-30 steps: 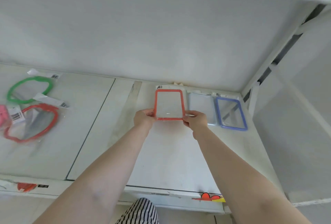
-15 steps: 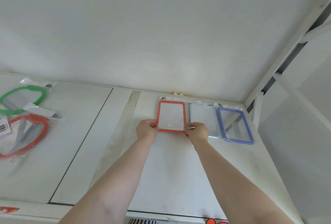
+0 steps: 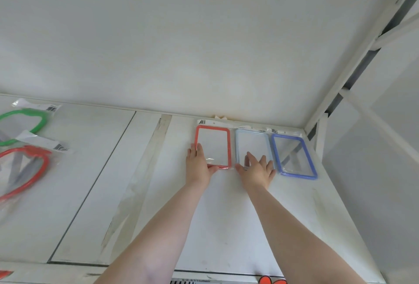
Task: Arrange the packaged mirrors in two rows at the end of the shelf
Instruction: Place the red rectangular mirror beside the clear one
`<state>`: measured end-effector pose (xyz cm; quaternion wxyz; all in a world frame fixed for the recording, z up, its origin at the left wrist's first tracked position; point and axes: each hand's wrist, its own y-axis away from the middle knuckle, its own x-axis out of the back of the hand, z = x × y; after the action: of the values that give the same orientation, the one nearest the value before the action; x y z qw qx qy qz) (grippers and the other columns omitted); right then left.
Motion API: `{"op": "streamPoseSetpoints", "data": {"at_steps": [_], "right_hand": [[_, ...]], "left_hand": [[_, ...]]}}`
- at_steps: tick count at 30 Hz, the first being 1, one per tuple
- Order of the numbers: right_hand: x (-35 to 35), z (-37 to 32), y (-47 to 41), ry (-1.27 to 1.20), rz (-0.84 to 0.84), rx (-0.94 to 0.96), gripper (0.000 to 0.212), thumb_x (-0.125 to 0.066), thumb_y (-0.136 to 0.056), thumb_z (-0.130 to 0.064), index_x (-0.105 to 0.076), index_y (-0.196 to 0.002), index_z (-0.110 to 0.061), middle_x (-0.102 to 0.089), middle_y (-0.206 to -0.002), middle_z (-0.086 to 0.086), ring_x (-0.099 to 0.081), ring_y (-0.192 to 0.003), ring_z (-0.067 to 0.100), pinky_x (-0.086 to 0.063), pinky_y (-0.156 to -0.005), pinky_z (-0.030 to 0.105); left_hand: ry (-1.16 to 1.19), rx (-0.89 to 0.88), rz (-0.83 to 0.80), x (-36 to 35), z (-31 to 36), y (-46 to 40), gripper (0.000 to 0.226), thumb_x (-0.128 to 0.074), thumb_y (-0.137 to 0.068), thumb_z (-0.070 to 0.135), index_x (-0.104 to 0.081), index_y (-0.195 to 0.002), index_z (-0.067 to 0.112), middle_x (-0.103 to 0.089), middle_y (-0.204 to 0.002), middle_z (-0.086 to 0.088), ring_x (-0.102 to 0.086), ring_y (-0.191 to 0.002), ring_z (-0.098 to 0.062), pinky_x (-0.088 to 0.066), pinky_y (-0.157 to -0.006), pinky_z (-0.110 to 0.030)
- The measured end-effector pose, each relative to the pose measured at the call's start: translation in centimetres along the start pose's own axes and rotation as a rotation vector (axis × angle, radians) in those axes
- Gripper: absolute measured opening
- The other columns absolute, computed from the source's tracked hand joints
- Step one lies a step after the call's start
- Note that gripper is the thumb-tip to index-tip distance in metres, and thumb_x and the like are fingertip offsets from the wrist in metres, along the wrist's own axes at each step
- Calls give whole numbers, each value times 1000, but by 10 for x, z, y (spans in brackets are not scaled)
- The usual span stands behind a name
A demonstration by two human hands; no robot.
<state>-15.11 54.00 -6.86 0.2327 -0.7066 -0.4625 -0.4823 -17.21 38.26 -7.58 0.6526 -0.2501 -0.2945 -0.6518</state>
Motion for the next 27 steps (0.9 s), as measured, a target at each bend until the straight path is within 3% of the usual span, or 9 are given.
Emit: {"op": "streamPoseSetpoints", "data": {"at_steps": [5,9,12,16,19,23,27], "right_hand": [[0,6,0,-5,-25,24,42,-54,-88,-53,-52,-125,-34,-13,-161,7,-1,-150,31,0,-120,44],[4,7,1,-25,-33,40,39,-55,-90,-50,-54,-127,-35,-14,-161,7,-1,-150,30,1,-121,42],[6,11,-1,-47,-37,49,30,-57,-90,-45,-60,-117,-31,-17,-160,7,-2,-150,31,0,-121,41],[6,16,-2,-46,-47,56,31,-57,-91,-43,-59,-120,-33,-20,-159,6,-2,-150,30,-1,-121,41],[10,15,2,-51,5,55,34,-55,-91,-47,-60,-122,-36,-28,-156,4,-13,-148,29,-11,-120,41],[31,30,-6,-62,210,22,45,-47,-94,-47,-49,-137,-37,-30,-155,2,-20,-144,28,-19,-117,44],[46,61,-35,23,106,-86,54,-35,-98,-49,-26,-149,-35,-15,-161,6,-5,-149,32,-6,-120,47]], "left_hand": [[-24,-15,18,-3,-1,-3,89,-70,-84,28,-17,-151,4,-13,-161,-12,-14,-149,-26,-14,-122,-36],[-86,1,-9,-6,3,-5,88,-66,-87,30,-13,-152,4,-11,-162,-10,-9,-151,-23,-5,-122,-39],[-113,12,4,-9,2,-5,86,-64,-88,32,-13,-152,4,-9,-162,-10,-8,-151,-23,-5,-122,-41],[-128,12,-3,-8,3,-3,85,-63,-89,31,-12,-152,5,-7,-162,-10,-6,-151,-25,-4,-122,-42],[-159,14,-4,-6,5,1,89,-61,-88,39,-9,-153,8,-1,-163,-10,0,-151,-28,-1,-121,-46],[-309,-197,55,-12,20,11,77,-49,-93,46,-9,-154,18,8,-162,-10,10,-150,-29,6,-119,-50],[-314,-310,-76,-35,43,13,61,-39,-99,38,-12,-153,26,1,-163,-7,7,-151,-29,4,-120,-50]]}}
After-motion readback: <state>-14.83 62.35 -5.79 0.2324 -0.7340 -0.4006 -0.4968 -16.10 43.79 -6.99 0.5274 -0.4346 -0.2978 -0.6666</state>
